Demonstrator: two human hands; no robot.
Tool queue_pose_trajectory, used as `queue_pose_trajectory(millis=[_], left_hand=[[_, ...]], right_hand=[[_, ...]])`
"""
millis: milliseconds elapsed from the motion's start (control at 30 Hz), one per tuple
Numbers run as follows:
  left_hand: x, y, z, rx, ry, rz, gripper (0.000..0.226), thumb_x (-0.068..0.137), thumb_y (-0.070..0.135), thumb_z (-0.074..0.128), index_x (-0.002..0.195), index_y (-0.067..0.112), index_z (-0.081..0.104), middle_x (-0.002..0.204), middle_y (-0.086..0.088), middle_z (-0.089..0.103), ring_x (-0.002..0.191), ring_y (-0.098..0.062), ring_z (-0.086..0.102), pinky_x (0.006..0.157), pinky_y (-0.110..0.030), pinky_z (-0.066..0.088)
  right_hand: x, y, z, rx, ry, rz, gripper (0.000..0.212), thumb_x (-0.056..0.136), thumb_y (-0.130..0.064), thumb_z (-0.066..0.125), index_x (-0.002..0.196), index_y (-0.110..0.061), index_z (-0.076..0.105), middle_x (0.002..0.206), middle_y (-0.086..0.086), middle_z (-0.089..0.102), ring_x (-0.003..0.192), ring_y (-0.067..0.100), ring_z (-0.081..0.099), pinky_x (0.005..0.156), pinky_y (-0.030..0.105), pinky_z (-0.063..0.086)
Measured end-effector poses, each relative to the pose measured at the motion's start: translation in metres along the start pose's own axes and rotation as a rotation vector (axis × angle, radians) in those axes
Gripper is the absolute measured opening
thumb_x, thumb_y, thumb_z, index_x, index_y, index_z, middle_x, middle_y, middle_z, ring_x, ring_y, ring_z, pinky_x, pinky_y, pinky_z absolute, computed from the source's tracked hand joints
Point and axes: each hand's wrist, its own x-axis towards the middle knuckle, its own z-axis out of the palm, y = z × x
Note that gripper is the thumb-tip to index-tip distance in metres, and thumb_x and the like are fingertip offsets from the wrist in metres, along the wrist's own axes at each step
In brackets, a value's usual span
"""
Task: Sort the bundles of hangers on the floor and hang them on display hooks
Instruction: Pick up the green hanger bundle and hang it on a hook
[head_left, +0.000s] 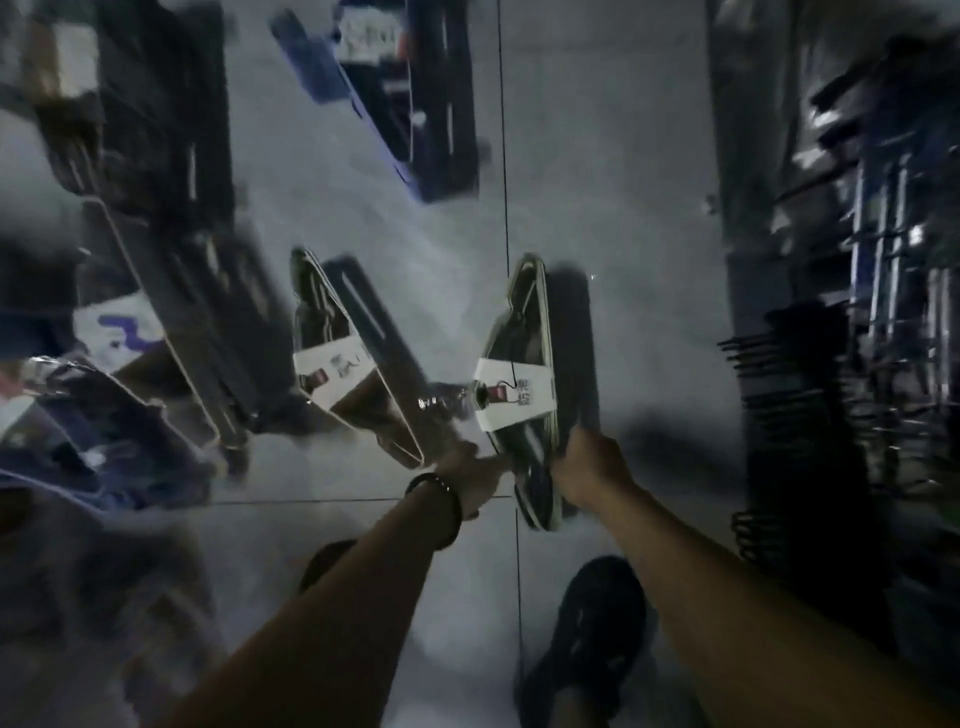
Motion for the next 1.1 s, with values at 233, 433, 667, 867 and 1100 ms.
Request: queue_pose_trajectory(millis=[233, 433, 667, 867, 1100], left_hand=[[0.089, -0.003, 0.042, -0.230, 0.313, 0.170, 0.029, 0.097, 0.020, 0.062, 0.125, 0.018, 0.066, 0.110, 0.001, 0.072, 0.100, -0.018, 0.066, 0.083, -0.029, 0.053], [0.109, -0.005, 0.053, -0.388, 0.400, 0.088, 0.032, 0.092, 0.015, 0.068, 0.124, 0.015, 0.067, 0.115, 0.000, 0.072, 0.101, -0.019, 0.067, 0.063, -0.016, 0.048], [0.098, -0.006, 0.028, -0.409, 0.276, 0.025, 0.034, 0.092, 0.028, 0.064, 0.118, 0.007, 0.069, 0.089, -0.003, 0.066, 0.083, -0.020, 0.060, 0.086, -0.036, 0.055], [0.041, 0.011, 0.032, -0.634, 0.298, 0.067, 0.060, 0.085, 0.039, 0.068, 0.128, 0.023, 0.030, 0.114, -0.012, 0.061, 0.098, -0.031, 0.066, 0.087, -0.048, 0.061], [-0.098, 0.032, 0.002, -0.620, 0.425, 0.428, 0.029, 0.102, 0.014, 0.052, 0.114, 0.039, 0.042, 0.113, -0.005, 0.064, 0.104, -0.030, 0.066, 0.095, -0.057, 0.056]], right_hand=[[0.062, 0.021, 0.049, 0.099, 0.136, 0.038, 0.024, 0.098, -0.033, 0.047, 0.090, -0.018, 0.065, 0.088, 0.008, 0.067, 0.075, 0.021, 0.061, 0.058, 0.030, 0.040], [0.070, 0.016, 0.055, 0.417, 0.197, 0.155, 0.030, 0.101, -0.028, 0.044, 0.078, -0.019, 0.061, 0.076, 0.006, 0.062, 0.069, 0.021, 0.058, 0.059, 0.030, 0.040], [0.055, 0.024, 0.051, 0.111, 0.157, -0.030, 0.012, 0.101, -0.013, 0.061, 0.107, -0.015, 0.051, 0.088, 0.000, 0.059, 0.075, 0.014, 0.061, 0.054, 0.022, 0.042], [0.007, 0.006, 0.025, 0.121, 0.184, -0.169, 0.005, 0.101, -0.014, 0.060, 0.105, -0.016, 0.058, 0.087, 0.000, 0.063, 0.080, 0.015, 0.065, 0.058, 0.021, 0.044], [-0.128, -0.032, -0.059, 0.471, -0.212, -0.195, 0.033, 0.092, -0.038, 0.072, 0.118, -0.022, 0.060, 0.104, 0.004, 0.071, 0.088, 0.018, 0.071, 0.073, 0.036, 0.060]])
